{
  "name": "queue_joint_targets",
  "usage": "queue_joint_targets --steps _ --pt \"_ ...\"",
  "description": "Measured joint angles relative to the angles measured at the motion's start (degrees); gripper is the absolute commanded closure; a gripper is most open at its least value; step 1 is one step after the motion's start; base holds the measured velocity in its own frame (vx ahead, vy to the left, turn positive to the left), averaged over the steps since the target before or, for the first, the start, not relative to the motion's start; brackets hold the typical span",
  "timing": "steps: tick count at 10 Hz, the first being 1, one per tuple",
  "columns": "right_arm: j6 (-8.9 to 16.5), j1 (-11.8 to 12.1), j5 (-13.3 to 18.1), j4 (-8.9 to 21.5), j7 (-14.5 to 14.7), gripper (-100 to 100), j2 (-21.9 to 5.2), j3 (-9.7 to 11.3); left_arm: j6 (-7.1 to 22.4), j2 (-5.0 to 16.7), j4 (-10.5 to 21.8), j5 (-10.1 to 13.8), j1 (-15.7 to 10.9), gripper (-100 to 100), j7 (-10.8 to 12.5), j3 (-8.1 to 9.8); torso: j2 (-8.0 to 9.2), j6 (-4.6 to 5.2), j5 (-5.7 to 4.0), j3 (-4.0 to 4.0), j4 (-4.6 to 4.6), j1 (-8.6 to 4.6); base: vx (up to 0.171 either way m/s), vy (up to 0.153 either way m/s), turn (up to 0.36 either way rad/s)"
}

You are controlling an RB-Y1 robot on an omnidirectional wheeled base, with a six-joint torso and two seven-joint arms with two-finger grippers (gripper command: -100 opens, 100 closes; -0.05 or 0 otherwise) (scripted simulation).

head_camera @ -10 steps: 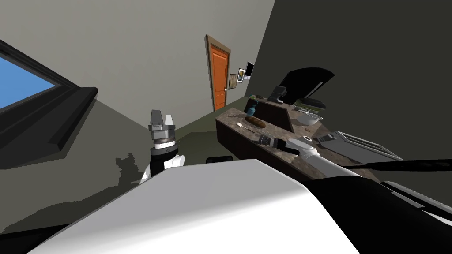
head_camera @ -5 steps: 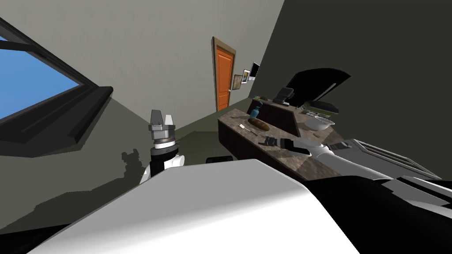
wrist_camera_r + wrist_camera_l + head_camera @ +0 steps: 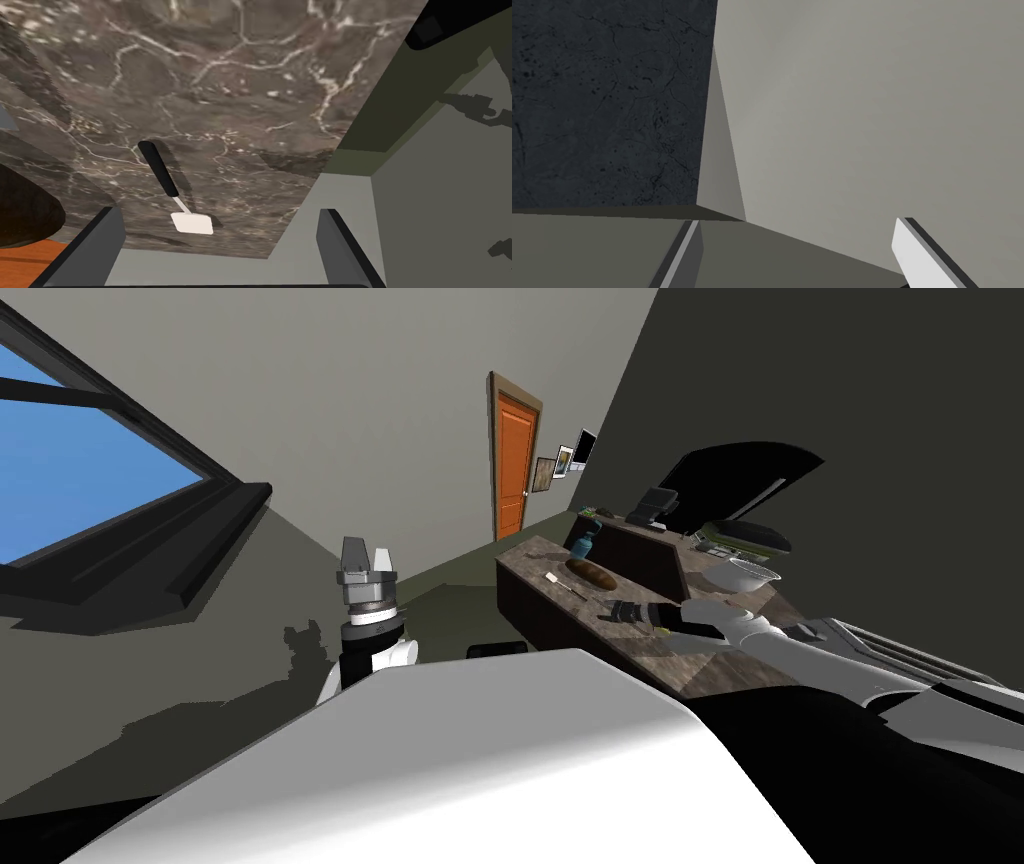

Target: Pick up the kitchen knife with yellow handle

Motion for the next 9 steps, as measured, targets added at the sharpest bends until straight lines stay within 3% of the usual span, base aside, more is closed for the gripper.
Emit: queue_joint_targets --steps 2,3,4,5,6,8,9 --pt "-1.1 -1.4 1.8 5.0 -0.8 -100 -3.1 3.2 0.0 0.0 0.0 0.0 0.0 0 0.0 0.00 -0.23 -0.02 -0.05 -0.13 -0.05 -0.17 0.075 -0.063 0.138" --pt "-0.9 -1.4 2.2 5.3 -1.4 -100 -4.1 3.9 0.0 0.0 0.0 0.0 0.0 0 0.0 0.01 -0.20 0.03 -0.05 -0.12 -0.05 -0.13 0.046 -0.048 0.104" --pt "0.4 0.3 2.3 4.7 -1.8 -100 -5.5 4.5 0.0 0.0 0.0 0.0 0.0 0 0.0 0.00 -0.14 0.01 -0.04 -0.08 -0.04 -0.10 0.063 -0.060 0.161" --pt "0.6 0.7 2.8 6.2 -2.0 -100 -6.5 5.9 0.0 0.0 0.0 0.0 0.0 0 0.0 0.01 -0.17 0.00 -0.05 -0.10 -0.04 -0.14 0.087 -0.077 0.164" --pt "0.9 3.0 2.3 6.3 -2.4 -100 -8.8 6.5 0.0 0.0 0.0 0.0 0.0 0 0.0 0.01 -0.25 0.00 -0.04 -0.14 -0.06 -0.18 0.056 -0.058 0.053" --pt "0.1 1.7 3.9 9.0 -3.2 -100 -9.1 9.0 0.0 0.0 0.0 0.0 0.0 0 0.0 0.01 -0.11 0.02 -0.05 -0.07 -0.03 -0.09 0.039 -0.044 0.103" --pt "0.0 4.2 2.8 10.0 -2.7 -100 -10.4 9.4 0.0 0.0 0.0 0.0 0.0 0 0.0 0.01 -0.10 0.03 -0.03 -0.06 -0.02 -0.07 0.036 -0.037 0.043"
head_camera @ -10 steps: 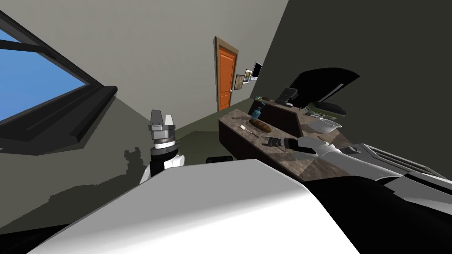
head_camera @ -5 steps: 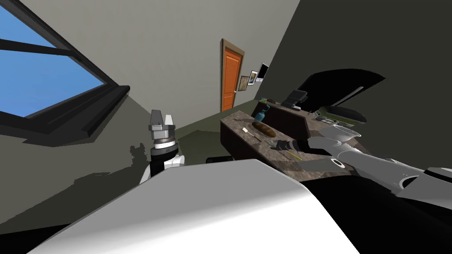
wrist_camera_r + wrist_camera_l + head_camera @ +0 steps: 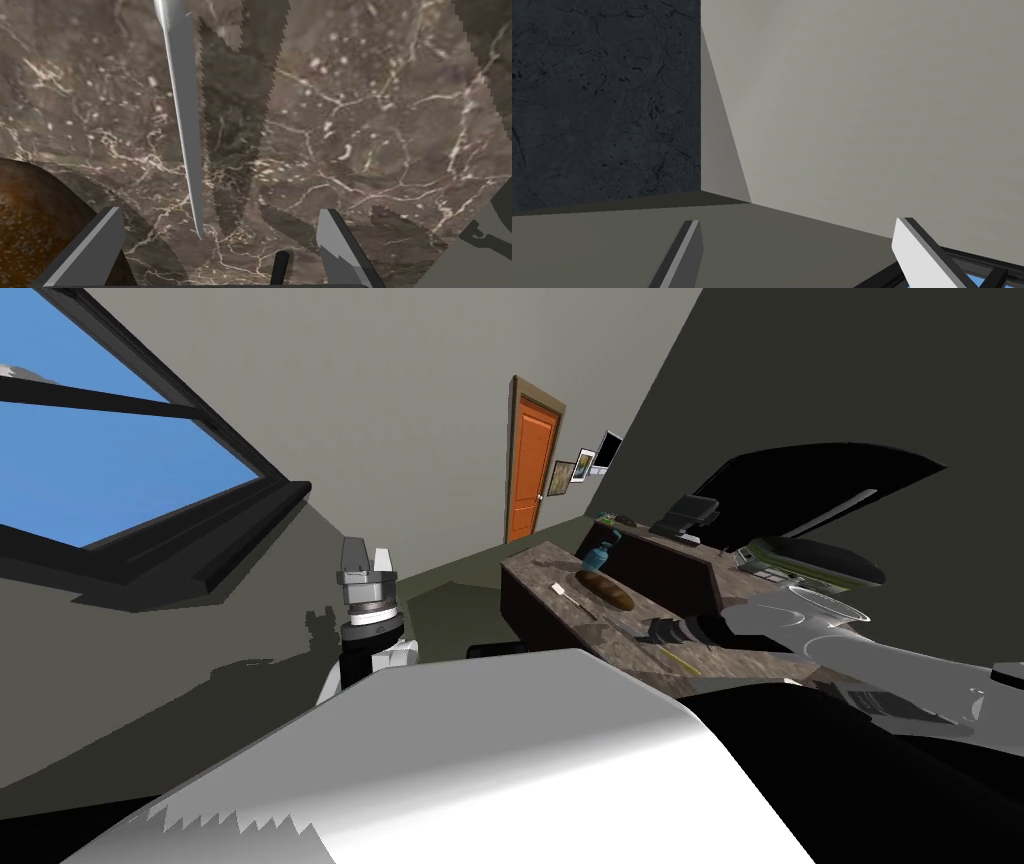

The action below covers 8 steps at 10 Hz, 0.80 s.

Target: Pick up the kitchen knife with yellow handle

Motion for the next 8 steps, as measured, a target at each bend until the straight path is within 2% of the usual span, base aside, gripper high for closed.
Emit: queue_joint_targets --steps 1,2,3,4,5,6,7,8 --pt "0.0 0.3 0.1 0.4 0.0 -100 -0.4 0.6 0.0 0.0 0.0 0.0 0.0 0 0.0 0.00 0.02 0.00 -0.01 0.01 0.00 0.04 0.013 -0.015 -0.004" --pt "-0.3 -0.9 1.0 1.1 -0.4 -100 0.0 1.3 0.0 0.0 0.0 0.0 0.0 0 0.0 0.00 0.08 0.01 0.00 0.05 0.02 0.11 0.017 -0.017 0.064" --pt "-0.5 -0.8 1.5 1.8 -0.6 -100 0.1 2.3 0.0 0.0 0.0 0.0 0.0 0 0.0 0.00 0.10 0.00 0.01 0.05 0.02 0.11 0.035 -0.037 0.102" --pt "-0.9 -1.0 2.2 3.1 -0.9 -100 0.2 3.7 0.0 0.0 0.0 0.0 0.0 0 0.0 0.00 0.05 -0.01 0.00 0.03 0.01 0.05 0.039 -0.050 0.088" --pt "-0.7 -0.1 2.4 3.0 -1.6 -100 -0.5 4.7 0.0 0.0 0.0 0.0 0.0 0 0.0 0.00 0.03 0.00 -0.01 0.01 0.01 0.01 0.010 -0.033 0.084" --pt "-1.4 -1.0 3.7 5.0 -1.9 -100 0.3 6.4 0.0 0.0 0.0 0.0 0.0 0 0.0 0.00 0.11 0.01 -0.02 0.06 0.02 0.05 -0.010 -0.008 0.030" --pt "-1.4 -0.4 3.8 5.1 -2.1 -100 0.3 7.0 0.0 0.0 0.0 0.0 0.0 0 0.0 0.00 0.18 0.02 0.01 0.10 0.04 0.14 0.000 0.000 0.000" --pt "-1.3 -0.3 3.7 5.0 -2.1 0 0.3 7.0 0.0 0.0 0.0 0.0 0.0 0 0.0 0.00 0.18 0.01 0.03 0.10 0.04 0.18 0.000 0.000 0.000"
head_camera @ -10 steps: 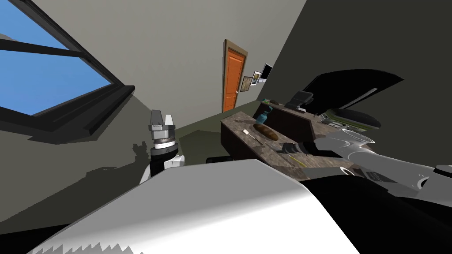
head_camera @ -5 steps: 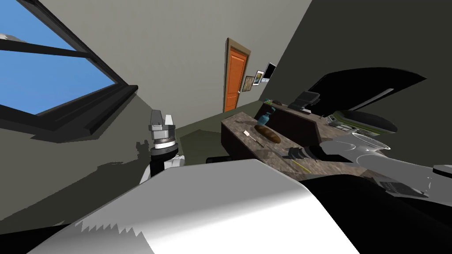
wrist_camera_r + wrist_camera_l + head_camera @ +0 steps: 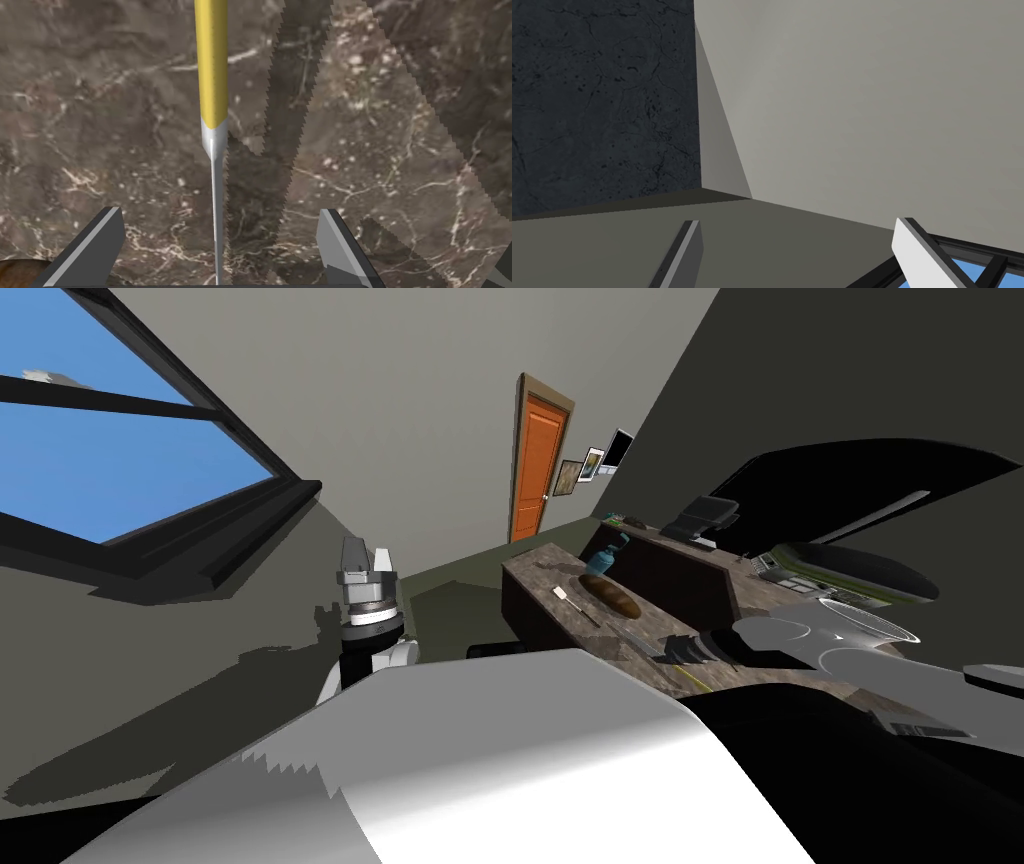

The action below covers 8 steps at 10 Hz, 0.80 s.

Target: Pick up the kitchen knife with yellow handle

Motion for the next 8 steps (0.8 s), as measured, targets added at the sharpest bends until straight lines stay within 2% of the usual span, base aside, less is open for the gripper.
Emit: queue_joint_targets --steps 1,2,4,5,6,8 --pt "0.0 0.0 0.0 0.0 0.0 -100 0.0 0.0 0.0 0.0 0.0 0.0 0.0 0 0.0 0.00 0.00 0.00 0.01 0.00 0.00 0.02 -0.153 -0.026 0.329" --pt "1.1 2.1 -1.8 -1.1 -0.7 -100 -0.4 -0.4 0.0 0.0 0.0 0.0 0.0 0 0.0 -0.01 0.39 -0.09 0.00 0.20 0.06 -0.05 -0.196 -0.083 0.390" --pt "2.8 4.5 -4.5 -2.1 -2.4 -100 -0.4 -0.8 0.0 0.0 0.0 0.0 0.0 0 0.0 0.00 0.62 -0.07 -0.09 0.36 0.14 -0.48 -0.177 -0.146 0.482" --pt "3.5 6.2 -6.2 -2.2 -2.9 -100 -0.4 -1.1 0.0 0.0 0.0 0.0 0.0 0 0.0 0.00 0.61 -0.06 -0.13 0.36 0.14 -0.56 -0.260 -0.121 0.431" --pt "4.8 8.0 -8.0 -3.4 -3.9 -100 -0.7 -1.5 0.0 0.0 0.0 0.0 0.0 0 0.0 0.01 0.83 -0.02 -0.12 0.47 0.18 -0.53 -0.244 -0.056 0.429" --pt "5.8 10.5 -10.5 -3.9 -5.0 -100 -0.8 -1.6 0.0 0.0 0.0 0.0 0.0 0 0.0 0.01 0.45 0.07 -0.06 0.29 0.13 -0.22 -0.134 -0.023 0.271"
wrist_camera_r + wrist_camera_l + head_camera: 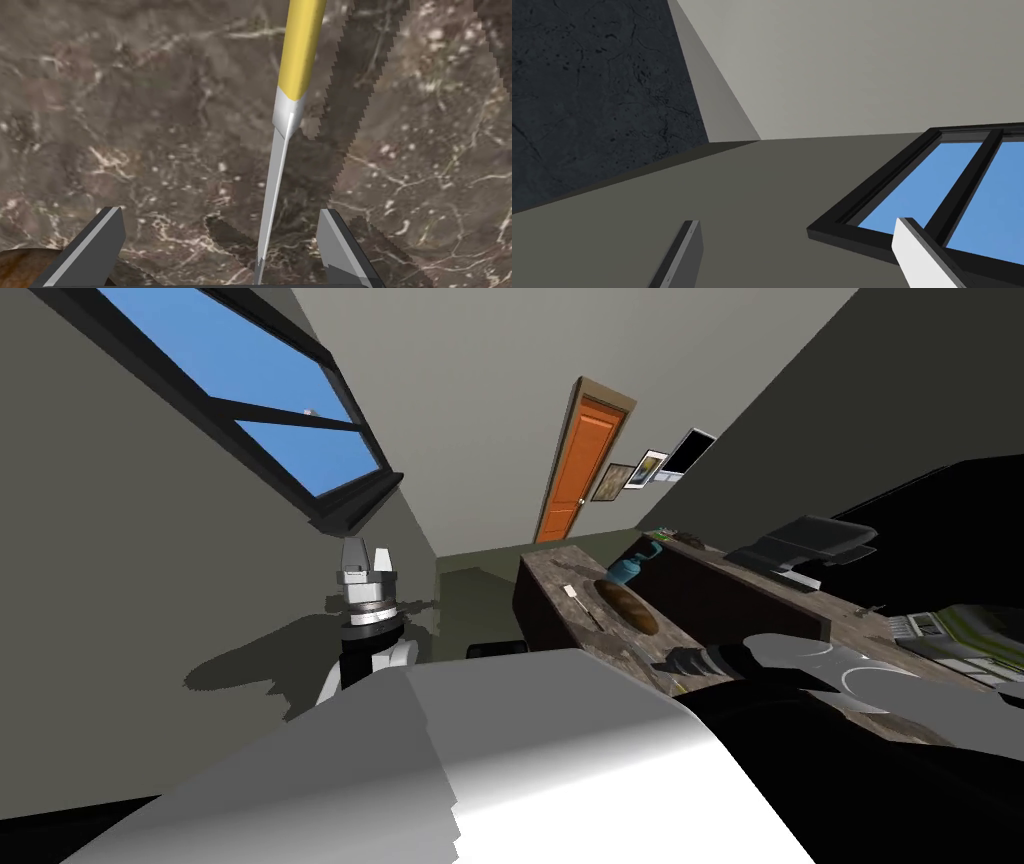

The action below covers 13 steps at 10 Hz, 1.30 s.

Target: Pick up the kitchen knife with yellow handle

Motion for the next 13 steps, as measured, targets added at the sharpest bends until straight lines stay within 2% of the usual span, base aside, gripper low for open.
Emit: queue_joint_targets --steps 5,7,10,12,13 --pt "5.5 9.7 -9.3 -4.2 -3.7 -100 -1.0 -1.7 0.0 0.0 0.0 0.0 0.0 0 0.0 0.00 0.40 -0.03 -0.01 0.20 0.06 -0.09 -0.217 -0.026 0.392" --pt "7.0 12.6 -12.3 -5.0 -5.8 -100 -1.1 -2.0 0.0 0.0 0.0 0.0 0.0 0 0.0 0.00 0.36 -0.05 -0.03 0.18 0.06 -0.18 -0.230 -0.016 0.430" --pt "8.7 16.1 -15.5 -6.4 -7.0 -100 -1.5 -2.2 0.0 0.0 0.0 0.0 0.0 0 0.0 0.02 -0.47 0.04 -0.04 -0.27 -0.10 -0.23 -0.050 0.000 0.183" --pt "10.5 20.8 -19.8 -8.0 -7.6 -100 -2.3 -3.6 0.0 0.0 0.0 0.0 0.0 0 0.0 0.01 -0.12 -0.02 -0.01 -0.08 -0.04 -0.14 -0.129 0.018 0.298" --pt "10.7 20.9 -20.1 -8.0 -8.0 -100 -2.2 -3.4 0.0 0.0 0.0 0.0 0.0 0 0.0 0.01 -0.21 0.01 -0.03 -0.12 -0.04 -0.16 -0.183 0.047 0.366"
